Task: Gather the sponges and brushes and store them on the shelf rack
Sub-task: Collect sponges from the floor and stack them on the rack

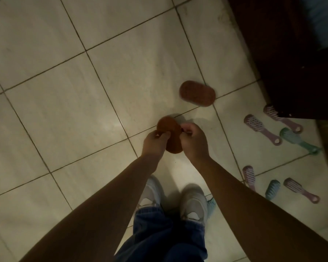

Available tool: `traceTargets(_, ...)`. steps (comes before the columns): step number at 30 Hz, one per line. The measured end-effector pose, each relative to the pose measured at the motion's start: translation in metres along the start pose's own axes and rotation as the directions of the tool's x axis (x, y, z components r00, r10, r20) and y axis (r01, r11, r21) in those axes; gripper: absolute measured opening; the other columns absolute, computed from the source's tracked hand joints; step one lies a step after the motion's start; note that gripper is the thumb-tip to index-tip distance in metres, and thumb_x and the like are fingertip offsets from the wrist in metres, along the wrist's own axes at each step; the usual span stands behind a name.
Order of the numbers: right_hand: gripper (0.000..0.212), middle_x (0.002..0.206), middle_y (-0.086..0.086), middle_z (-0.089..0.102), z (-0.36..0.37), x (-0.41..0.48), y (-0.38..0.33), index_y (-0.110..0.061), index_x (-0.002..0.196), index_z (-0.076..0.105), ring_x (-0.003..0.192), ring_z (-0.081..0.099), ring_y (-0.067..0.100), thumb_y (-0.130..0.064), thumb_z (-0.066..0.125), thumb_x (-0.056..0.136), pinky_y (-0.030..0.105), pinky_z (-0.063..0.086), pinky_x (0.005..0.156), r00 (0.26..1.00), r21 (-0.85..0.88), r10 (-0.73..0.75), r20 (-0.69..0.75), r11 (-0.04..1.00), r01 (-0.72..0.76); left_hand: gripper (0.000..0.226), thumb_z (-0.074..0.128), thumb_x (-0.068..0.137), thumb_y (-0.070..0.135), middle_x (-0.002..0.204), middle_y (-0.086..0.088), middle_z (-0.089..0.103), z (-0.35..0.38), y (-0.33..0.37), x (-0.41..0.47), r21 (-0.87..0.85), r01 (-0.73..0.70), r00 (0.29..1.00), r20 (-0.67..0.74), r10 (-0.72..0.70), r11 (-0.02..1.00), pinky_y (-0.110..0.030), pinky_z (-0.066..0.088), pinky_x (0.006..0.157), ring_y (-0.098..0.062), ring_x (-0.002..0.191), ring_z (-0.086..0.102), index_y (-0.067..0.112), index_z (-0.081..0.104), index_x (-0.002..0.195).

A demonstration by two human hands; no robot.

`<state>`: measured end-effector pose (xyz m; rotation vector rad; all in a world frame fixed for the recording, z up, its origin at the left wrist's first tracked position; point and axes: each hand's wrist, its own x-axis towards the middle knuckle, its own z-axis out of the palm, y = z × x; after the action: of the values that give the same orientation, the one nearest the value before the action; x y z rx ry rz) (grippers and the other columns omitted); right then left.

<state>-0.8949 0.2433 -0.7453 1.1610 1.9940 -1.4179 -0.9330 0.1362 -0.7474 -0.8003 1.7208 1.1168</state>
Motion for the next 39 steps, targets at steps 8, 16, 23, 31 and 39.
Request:
traceTargets(8,0.017,0.101,-0.007,0.062,-0.019,0.03,-0.032,-0.018,0.102,0.065,0.102,0.06,0.016,-0.008,0.058,0.09,0.022,0.045,0.077,0.969,-0.008,-0.166,-0.186,0.986,0.167,0.044,0.065,0.091,0.025,0.121,-0.01,0.057,0.009,0.039,-0.002,-0.258,-0.105,0.994,-0.062,0.092,0.96,-0.042,0.052,0.095,-0.024,0.109,0.059,0.007,0.045,0.125)
traceTargets(16,0.072,0.151,0.003,0.035,-0.033,0.096,-0.029,-0.022,0.143,0.039,0.146,0.018,0.025,-0.016,0.07,0.079,0.048,0.019,0.118,0.923,-0.486,-0.328,-0.2,0.852,0.198,0.029,0.057,0.095,0.034,0.119,-0.004,0.053,0.02,0.052,0.03,-0.29,-0.092,0.992,-0.113,0.062,0.953,-0.045,0.046,0.103,-0.024,0.113,0.054,0.02,0.046,0.118)
traceTargets(23,0.071,0.14,0.008,0.04,-0.036,0.09,-0.012,-0.022,0.141,0.041,0.13,0.04,0.028,-0.02,0.073,0.078,0.046,0.047,0.1,0.935,-0.379,-0.296,-0.196,0.902,0.206,0.032,0.053,0.097,0.034,0.116,-0.003,0.051,0.019,0.049,0.028,-0.306,-0.028,0.995,-0.1,-0.003,0.952,-0.048,0.045,0.103,-0.025,0.11,0.051,0.02,0.044,0.124)
traceTargets(31,0.068,0.124,0.011,0.049,-0.068,-0.016,-0.041,-0.018,0.14,0.046,0.105,0.06,0.03,-0.029,0.075,0.079,0.033,0.051,0.082,0.929,-0.227,-0.282,-0.239,0.947,0.228,0.029,0.048,0.099,0.037,0.102,0.005,0.055,0.007,0.058,-0.063,-0.27,-0.015,0.993,-0.114,-0.017,0.963,-0.046,0.043,0.106,-0.022,0.109,0.053,0.022,0.049,0.124)
traceTargets(39,0.062,0.116,0.005,0.051,-0.144,-0.152,-0.126,-0.023,0.128,0.055,0.096,0.061,0.025,-0.036,0.078,0.071,0.027,0.046,0.074,0.942,-0.186,-0.22,-0.253,0.967,0.175,0.044,0.046,0.1,0.034,0.116,-0.007,0.056,-0.007,0.105,-0.224,-0.353,0.075,0.997,0.001,-0.079,0.933,-0.042,0.049,0.097,-0.024,0.102,0.056,0.014,0.045,0.138)
